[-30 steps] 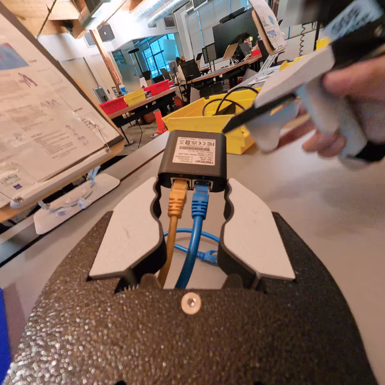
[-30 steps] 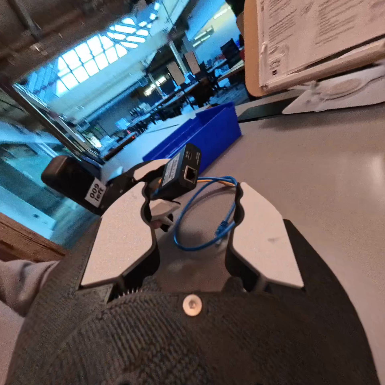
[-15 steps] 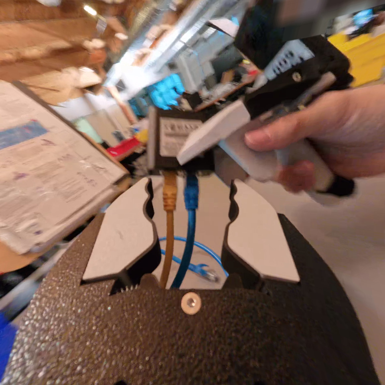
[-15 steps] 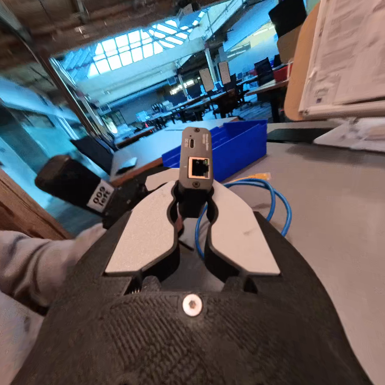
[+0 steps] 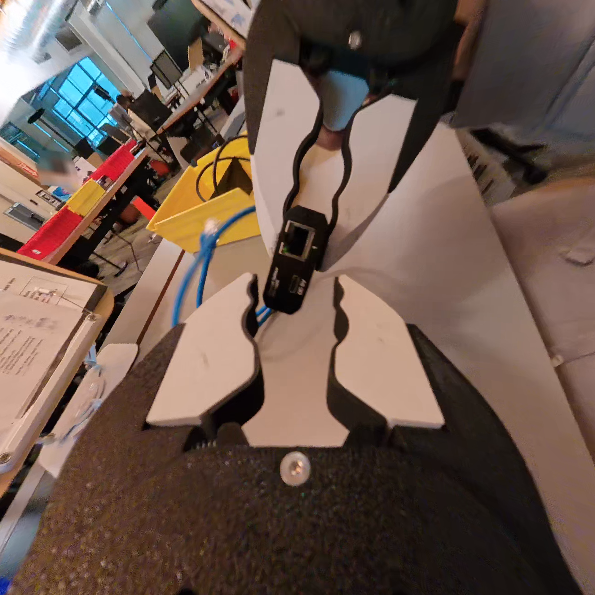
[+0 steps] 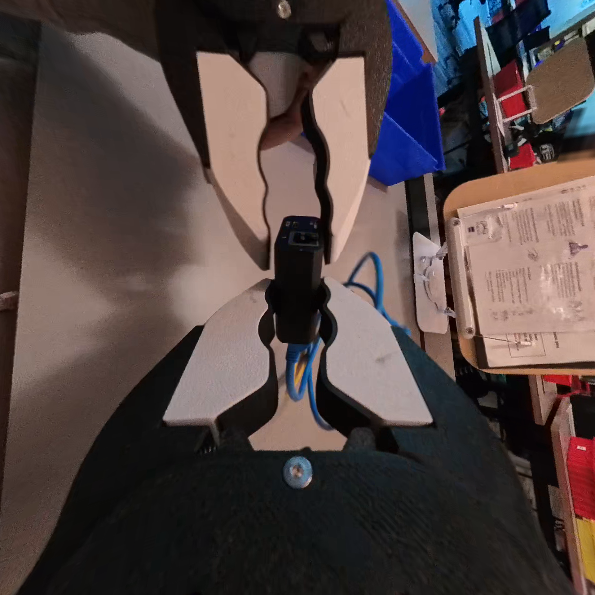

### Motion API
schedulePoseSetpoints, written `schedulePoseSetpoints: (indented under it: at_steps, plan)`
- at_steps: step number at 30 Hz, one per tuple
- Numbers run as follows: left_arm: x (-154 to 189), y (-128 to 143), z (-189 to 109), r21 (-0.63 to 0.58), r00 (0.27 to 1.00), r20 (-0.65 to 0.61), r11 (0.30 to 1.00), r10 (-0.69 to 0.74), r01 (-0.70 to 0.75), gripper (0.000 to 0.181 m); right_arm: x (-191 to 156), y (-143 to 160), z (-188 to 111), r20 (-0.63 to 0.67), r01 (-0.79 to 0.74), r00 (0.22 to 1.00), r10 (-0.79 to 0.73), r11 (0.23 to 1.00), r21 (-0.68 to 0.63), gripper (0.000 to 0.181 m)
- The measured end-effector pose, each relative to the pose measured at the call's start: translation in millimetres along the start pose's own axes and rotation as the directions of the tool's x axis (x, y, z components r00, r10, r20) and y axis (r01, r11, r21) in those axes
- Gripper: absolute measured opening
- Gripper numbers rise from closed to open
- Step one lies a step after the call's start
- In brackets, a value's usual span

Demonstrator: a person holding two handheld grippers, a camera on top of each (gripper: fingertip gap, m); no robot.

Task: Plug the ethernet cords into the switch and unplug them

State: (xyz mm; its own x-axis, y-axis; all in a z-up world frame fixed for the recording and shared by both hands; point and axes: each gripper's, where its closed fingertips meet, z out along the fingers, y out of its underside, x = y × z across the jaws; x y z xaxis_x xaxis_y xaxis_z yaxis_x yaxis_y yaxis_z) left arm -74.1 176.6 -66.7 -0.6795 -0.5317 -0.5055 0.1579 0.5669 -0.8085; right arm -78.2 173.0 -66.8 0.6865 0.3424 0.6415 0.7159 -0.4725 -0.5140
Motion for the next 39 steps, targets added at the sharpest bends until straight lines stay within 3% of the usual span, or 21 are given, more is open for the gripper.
schedulePoseSetpoints:
  at_steps: [1, 3, 6, 10, 13, 16, 20, 23, 25, 26, 27, 28, 29, 31, 33, 37, 39]
  plan:
    - [0.5, 3.2, 2.5, -0.019, 1.000, 0.002, 1.000, 0.006, -0.006, 0.029, -2.9, 2.3, 2.4, 0.012, 0.015, 1.000, -0.015, 0.999, -0.028, 0.024]
    - [-1.6, 8.8, 5.5, -0.053, 1.000, 0.006, 0.998, -0.016, 0.017, 0.026, 1.5, 7.4, 7.0, -0.016, 0.020, 1.000, -0.020, 0.998, -0.058, 0.024]
    - [-18.8, 11.6, 8.2, -0.007, 0.975, 0.064, 0.976, -0.215, 0.216, 0.024, 30.6, 11.4, 6.8, -0.225, -0.083, 0.971, 0.081, 0.997, 0.005, 0.038]
    - [-42.4, 8.6, 4.4, 0.176, 0.816, 0.031, 0.807, -0.577, 0.564, 0.024, 54.0, 3.4, -1.9, -0.427, -0.149, 0.879, 0.212, 0.973, 0.177, 0.071]
    - [-45.6, 1.1, 4.1, 0.240, 0.695, -0.070, 0.665, -0.715, 0.708, 0.023, 55.2, 14.4, 9.5, -0.480, -0.120, 0.867, 0.136, 0.991, 0.064, 0.092]
    - [-42.1, -5.3, 7.1, 0.246, 0.599, -0.166, 0.555, -0.783, 0.794, 0.024, 52.5, 18.5, 16.4, -0.508, -0.036, 0.861, 0.016, 0.999, -0.030, 0.086]
    - [-29.9, -7.4, 14.1, 0.212, 0.637, -0.197, 0.602, -0.745, 0.770, 0.024, 55.2, 23.6, 11.4, -0.543, -0.023, 0.840, -0.007, 0.999, -0.049, 0.070]
    - [-18.2, -8.3, 16.7, 0.174, 0.697, -0.218, 0.676, -0.683, 0.716, 0.023, 45.3, 27.3, 10.2, -0.438, -0.014, 0.899, -0.003, 0.999, -0.035, 0.063]
    - [-8.6, -7.9, 17.5, 0.145, 0.790, -0.204, 0.780, -0.578, 0.608, 0.027, 38.4, 33.1, 6.5, -0.363, 0.036, 0.930, -0.067, 0.995, -0.091, 0.063]
    - [-7.6, -4.5, 18.6, 0.128, 0.857, -0.142, 0.850, -0.495, 0.512, 0.032, 35.7, 39.0, 3.6, -0.327, 0.066, 0.938, -0.113, 0.986, -0.151, 0.063]
    - [-8.9, -0.1, 19.3, 0.099, 0.922, -0.053, 0.917, -0.383, 0.386, 0.049, 31.8, 45.8, 1.1, -0.278, 0.090, 0.949, -0.149, 0.973, -0.214, 0.063]
    - [-9.4, 4.8, 19.9, 0.045, 0.970, 0.029, 0.970, -0.241, 0.240, 0.066, 30.0, 51.7, -2.3, -0.247, 0.113, 0.952, -0.183, 0.956, -0.272, 0.063]
    - [-8.6, 9.5, 20.8, -0.025, 0.993, 0.086, 0.996, -0.079, 0.082, 0.071, 28.7, 55.0, -5.5, -0.223, 0.130, 0.953, -0.206, 0.941, -0.312, 0.063]
    - [-5.3, 14.3, 25.2, -0.152, 0.962, 0.151, 0.967, 0.226, -0.203, 0.072, 22.8, 56.1, -8.7, -0.167, 0.159, 0.959, -0.230, 0.921, -0.355, 0.063]
    - [-4.3, 14.3, 32.4, -0.232, 0.888, 0.196, 0.900, 0.415, -0.369, 0.073, 24.6, 55.3, -11.8, -0.166, 0.193, 0.945, -0.281, 0.892, -0.410, 0.063]
    - [-15.6, 11.0, 34.9, -0.274, 0.834, 0.300, 0.879, 0.464, -0.390, 0.057, 22.5, 59.3, -11.2, -0.140, 0.214, 0.942, -0.306, 0.866, -0.453, 0.063]
    - [-15.5, 10.5, 34.0, -0.253, 0.851, 0.295, 0.894, 0.435, -0.370, 0.068, 22.8, 57.4, -10.6, -0.152, 0.216, 0.938, -0.311, 0.870, -0.443, 0.063]
